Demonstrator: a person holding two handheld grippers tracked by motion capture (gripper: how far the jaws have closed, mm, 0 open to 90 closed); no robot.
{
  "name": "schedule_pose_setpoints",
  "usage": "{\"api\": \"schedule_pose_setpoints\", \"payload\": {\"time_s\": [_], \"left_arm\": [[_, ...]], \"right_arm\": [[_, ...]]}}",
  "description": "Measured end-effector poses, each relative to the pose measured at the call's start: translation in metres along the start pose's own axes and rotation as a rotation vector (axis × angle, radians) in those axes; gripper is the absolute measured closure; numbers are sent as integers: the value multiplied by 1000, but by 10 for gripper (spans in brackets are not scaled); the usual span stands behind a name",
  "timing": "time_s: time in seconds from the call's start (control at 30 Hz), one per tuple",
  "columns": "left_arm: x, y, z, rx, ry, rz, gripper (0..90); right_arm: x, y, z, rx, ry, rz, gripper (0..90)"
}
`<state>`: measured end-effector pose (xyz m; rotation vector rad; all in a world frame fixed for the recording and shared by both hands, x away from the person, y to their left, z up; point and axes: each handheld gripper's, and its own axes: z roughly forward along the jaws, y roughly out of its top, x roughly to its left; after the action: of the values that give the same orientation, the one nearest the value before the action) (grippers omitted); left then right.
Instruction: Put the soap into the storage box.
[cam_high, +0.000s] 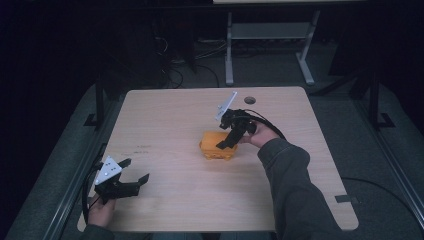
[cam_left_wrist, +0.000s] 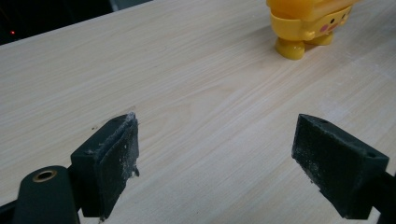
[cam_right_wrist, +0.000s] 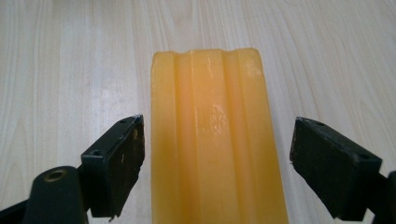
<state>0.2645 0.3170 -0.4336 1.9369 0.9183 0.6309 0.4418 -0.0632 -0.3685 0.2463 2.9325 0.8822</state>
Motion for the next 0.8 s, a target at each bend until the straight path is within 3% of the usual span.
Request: {"api": "schedule_pose_setpoints", "payload": {"time_s": [0.8], "left_arm": [[0,0,0,3,0,1,142]], "right_arm": [[5,-19,-21,-24,-26,44,179]]}}
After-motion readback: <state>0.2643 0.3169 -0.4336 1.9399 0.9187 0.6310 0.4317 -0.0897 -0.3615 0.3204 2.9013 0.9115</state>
